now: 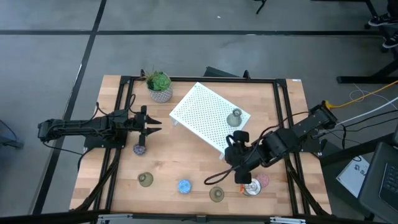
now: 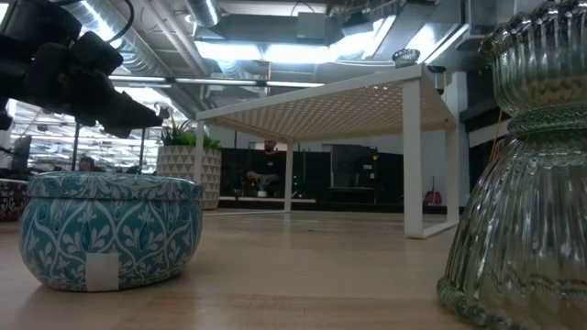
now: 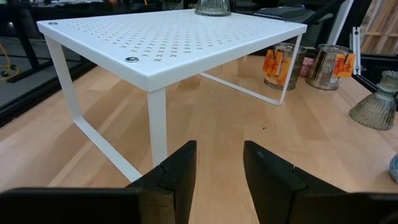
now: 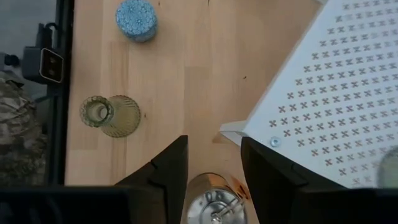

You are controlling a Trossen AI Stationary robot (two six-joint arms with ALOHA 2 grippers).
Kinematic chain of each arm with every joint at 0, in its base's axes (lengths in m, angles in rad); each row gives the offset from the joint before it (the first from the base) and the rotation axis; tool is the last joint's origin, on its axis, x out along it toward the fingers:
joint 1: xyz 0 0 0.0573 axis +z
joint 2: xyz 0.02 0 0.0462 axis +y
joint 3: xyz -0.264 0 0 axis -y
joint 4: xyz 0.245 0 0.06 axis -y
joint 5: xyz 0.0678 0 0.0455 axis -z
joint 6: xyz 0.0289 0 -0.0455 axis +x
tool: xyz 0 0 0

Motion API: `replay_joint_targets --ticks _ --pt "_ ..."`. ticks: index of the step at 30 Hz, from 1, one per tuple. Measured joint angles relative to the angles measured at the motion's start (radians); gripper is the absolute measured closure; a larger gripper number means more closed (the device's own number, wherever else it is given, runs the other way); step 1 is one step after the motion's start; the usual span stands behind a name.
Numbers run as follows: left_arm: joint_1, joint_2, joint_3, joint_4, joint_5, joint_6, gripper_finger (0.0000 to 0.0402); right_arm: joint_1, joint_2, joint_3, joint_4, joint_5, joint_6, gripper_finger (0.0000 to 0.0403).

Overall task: Pick & Place candle stick holders
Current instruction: Put the right green vase on the shelf aligned with the other green vase

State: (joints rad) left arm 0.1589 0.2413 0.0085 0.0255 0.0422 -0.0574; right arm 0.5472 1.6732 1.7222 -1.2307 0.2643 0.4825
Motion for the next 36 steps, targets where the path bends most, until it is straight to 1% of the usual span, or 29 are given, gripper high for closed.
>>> replay_joint_targets --ticks 7,10,15,21,24,27,36 --pt "0.000 0.000 0.000 0.000 0.000 0.000 0.0274 0.000 0.025 0.000 0.037 -0.018 -0.017 0.0250" --pt "0.000 0.000 0.000 0.000 0.000 0.000 0.0274 0.000 0.036 0.000 0.053 -0.036 -0.034 0.0241" --pt "0.000 0.000 0.000 0.000 0.000 0.000 0.0274 0.002 0.045 0.000 0.093 -0.041 -0.035 0.0206" --pt "0.000 0.000 0.000 0.000 0.000 0.000 0.0274 0.010 0.051 0.000 0.094 -0.041 -0.017 0.0157" --pt "0.000 0.000 0.000 0.000 0.000 0.000 0.0274 0.022 0.056 0.000 0.095 -0.041 0.001 0.0142" --pt "0.000 0.000 0.000 0.000 0.000 0.000 0.0274 0.043 0.067 -0.001 0.095 -0.040 0.003 0.0136" --pt "0.000 0.002 0.000 -0.002 0.000 0.000 0.0274 0.105 0.104 -0.001 0.116 -0.038 0.027 0.0135"
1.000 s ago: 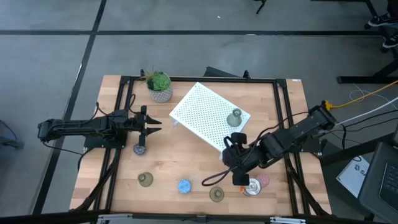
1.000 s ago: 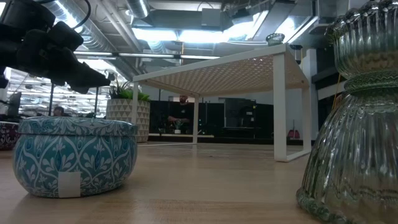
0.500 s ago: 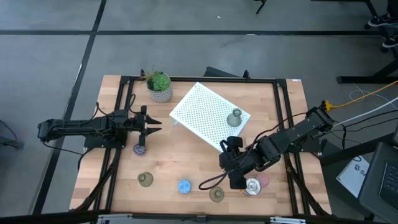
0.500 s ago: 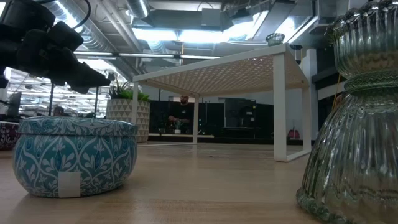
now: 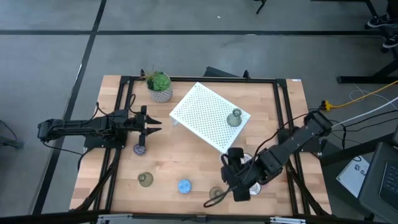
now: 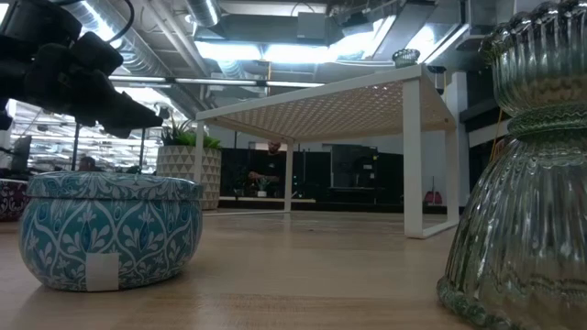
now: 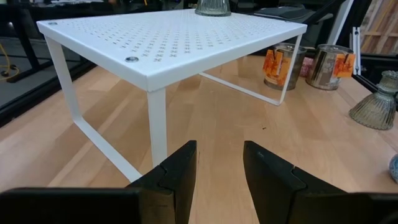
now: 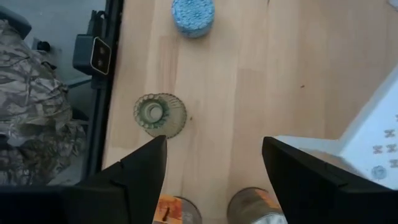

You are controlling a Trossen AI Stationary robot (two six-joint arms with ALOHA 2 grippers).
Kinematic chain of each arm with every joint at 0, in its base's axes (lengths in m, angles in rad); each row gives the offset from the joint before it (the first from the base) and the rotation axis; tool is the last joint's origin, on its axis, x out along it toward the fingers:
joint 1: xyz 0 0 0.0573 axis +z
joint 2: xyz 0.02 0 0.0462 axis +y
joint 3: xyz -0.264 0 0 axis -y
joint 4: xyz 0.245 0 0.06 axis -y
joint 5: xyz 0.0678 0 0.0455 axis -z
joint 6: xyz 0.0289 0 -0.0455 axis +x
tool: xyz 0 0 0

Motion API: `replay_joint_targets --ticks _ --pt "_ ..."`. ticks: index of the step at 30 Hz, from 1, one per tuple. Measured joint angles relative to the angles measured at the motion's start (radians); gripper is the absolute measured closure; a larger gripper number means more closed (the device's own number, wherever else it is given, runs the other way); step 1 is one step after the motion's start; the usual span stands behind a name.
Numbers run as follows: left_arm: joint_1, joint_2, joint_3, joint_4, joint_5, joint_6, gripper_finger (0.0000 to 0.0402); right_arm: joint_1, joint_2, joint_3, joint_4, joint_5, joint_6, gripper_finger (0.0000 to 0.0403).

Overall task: Pick & Place candle stick holders
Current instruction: Put the right green vase on the shelf aligned with the other green vase

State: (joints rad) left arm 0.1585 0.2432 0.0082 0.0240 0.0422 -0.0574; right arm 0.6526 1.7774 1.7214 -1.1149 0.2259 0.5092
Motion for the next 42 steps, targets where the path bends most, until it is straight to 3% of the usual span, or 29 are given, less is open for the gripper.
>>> replay_joint_targets --ticks 11,21,29,35,42 --pt "0.000 0.000 0.000 0.002 0.000 0.000 0.0274 0.064 0.038 0.000 -0.003 0.008 0.192 0.0135" --pt "0.000 0.000 0.000 0.002 0.000 0.000 0.0274 0.095 0.045 0.000 -0.109 -0.036 0.512 0.0135" --pt "0.000 0.000 0.000 0.002 0.000 0.000 0.0274 0.104 0.084 0.001 0.023 0.005 0.423 0.0135" --pt "0.000 0.000 0.000 0.002 0.000 0.000 0.0274 0.104 0.112 0.001 0.152 -0.024 0.399 0.0135" --pt "0.000 0.000 0.000 0.002 0.000 0.000 0.0274 0.082 0.120 0.001 0.173 -0.028 0.346 0.0135"
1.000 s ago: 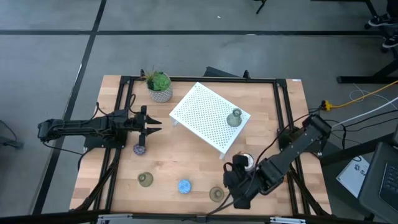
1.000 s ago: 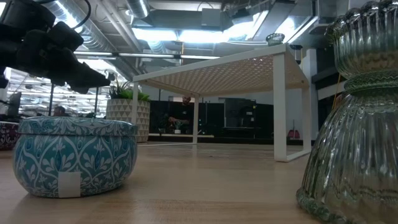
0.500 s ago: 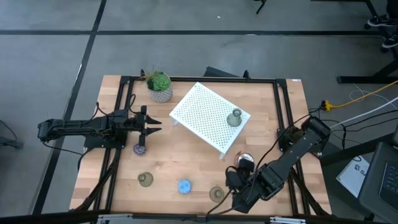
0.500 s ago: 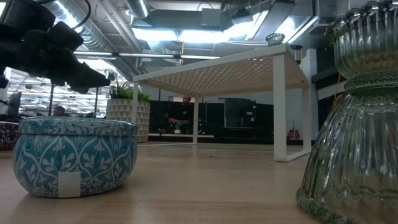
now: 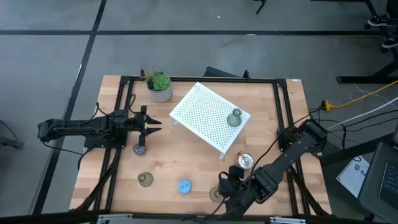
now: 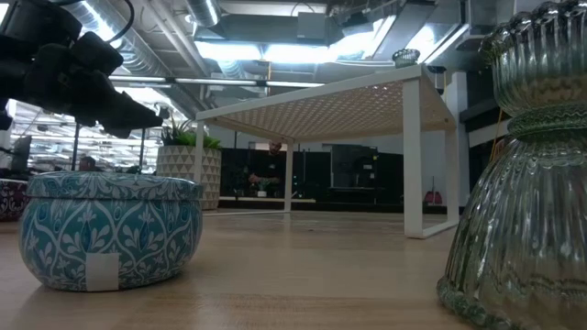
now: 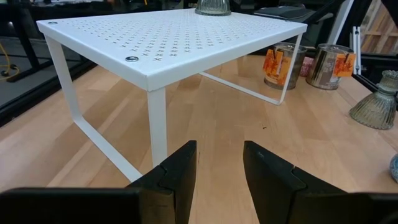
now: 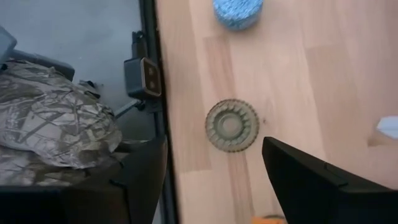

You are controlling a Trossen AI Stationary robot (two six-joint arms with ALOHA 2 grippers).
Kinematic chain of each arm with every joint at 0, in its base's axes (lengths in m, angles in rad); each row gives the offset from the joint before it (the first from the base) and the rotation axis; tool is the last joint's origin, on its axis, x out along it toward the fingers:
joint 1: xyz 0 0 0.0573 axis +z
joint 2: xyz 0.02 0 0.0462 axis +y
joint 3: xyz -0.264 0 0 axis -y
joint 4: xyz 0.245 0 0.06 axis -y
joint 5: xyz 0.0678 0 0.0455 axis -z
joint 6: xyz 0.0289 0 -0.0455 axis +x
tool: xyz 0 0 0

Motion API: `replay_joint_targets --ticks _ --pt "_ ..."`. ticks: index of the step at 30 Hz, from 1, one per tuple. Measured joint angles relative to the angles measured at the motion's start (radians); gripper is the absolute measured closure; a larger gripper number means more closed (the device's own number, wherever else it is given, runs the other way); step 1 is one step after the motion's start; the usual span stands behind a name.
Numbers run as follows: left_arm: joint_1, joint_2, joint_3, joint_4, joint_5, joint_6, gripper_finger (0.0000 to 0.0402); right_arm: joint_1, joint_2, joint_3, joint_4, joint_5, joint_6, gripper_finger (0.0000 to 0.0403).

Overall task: Pick & Place candle stick holders
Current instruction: Put the right green vase on the shelf aligned with the other green vase

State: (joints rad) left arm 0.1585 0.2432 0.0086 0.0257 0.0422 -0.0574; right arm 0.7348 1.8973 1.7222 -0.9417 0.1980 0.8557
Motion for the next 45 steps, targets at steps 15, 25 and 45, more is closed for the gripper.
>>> replay_joint_targets --ticks 15,25,45 --pt "0.000 0.000 0.000 0.000 0.000 0.000 0.0274 -0.106 0.000 0.000 0.032 0.037 -0.019 0.0135" --pt "0.000 0.000 0.000 0.000 0.000 0.000 0.0274 -0.175 0.002 0.000 0.107 0.036 -0.190 0.0135" --pt "0.000 0.000 0.000 0.000 0.000 0.000 0.0274 -0.084 0.066 0.000 0.213 -0.097 -0.312 0.0135"
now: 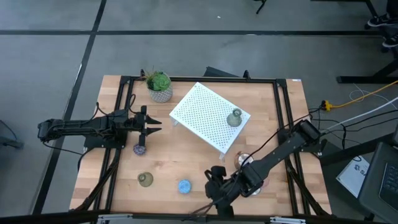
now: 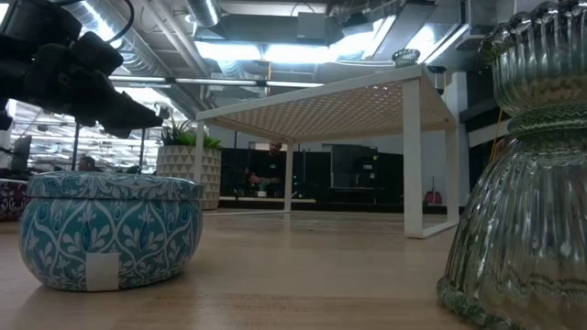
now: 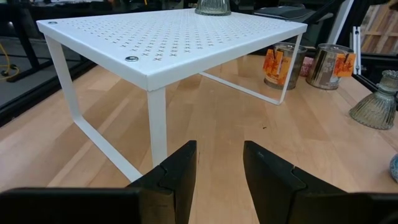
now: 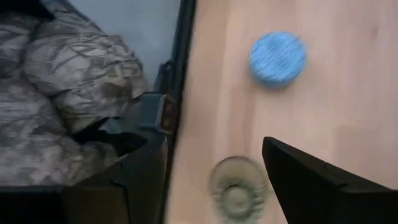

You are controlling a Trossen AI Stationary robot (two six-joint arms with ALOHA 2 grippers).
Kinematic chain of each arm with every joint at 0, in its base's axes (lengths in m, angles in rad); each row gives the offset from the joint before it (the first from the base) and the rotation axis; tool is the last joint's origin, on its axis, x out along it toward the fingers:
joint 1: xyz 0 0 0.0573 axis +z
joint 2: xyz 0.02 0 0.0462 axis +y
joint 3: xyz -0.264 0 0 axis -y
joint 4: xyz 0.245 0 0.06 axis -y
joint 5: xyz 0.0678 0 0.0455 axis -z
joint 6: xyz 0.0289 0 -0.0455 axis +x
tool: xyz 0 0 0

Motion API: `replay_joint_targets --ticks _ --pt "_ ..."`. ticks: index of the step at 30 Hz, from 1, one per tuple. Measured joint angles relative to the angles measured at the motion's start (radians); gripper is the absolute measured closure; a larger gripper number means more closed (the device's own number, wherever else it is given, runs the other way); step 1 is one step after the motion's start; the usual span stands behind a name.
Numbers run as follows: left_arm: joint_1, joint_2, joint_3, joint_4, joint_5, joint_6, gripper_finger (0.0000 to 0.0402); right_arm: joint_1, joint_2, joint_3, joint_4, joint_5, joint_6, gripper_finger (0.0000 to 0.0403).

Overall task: Pick & Place candle stick holders
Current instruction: Put the right green vase on the shelf aligned with the other green vase

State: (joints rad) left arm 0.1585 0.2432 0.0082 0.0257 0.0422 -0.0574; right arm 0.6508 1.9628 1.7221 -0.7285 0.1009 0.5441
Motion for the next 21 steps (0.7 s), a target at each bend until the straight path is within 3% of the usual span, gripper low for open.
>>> replay_joint_targets --ticks 8,13,21 --pt "0.000 0.000 0.000 0.000 0.000 0.000 0.0274 0.021 0.017 0.000 -0.040 -0.037 0.077 0.0138" --pt "0.000 0.000 0.000 0.000 0.000 0.000 0.0274 0.038 0.031 0.000 -0.145 -0.051 0.113 0.0163" --pt "0.000 0.000 0.000 0.000 0.000 0.000 0.0274 0.052 0.065 0.000 -0.104 -0.061 0.142 0.0202"
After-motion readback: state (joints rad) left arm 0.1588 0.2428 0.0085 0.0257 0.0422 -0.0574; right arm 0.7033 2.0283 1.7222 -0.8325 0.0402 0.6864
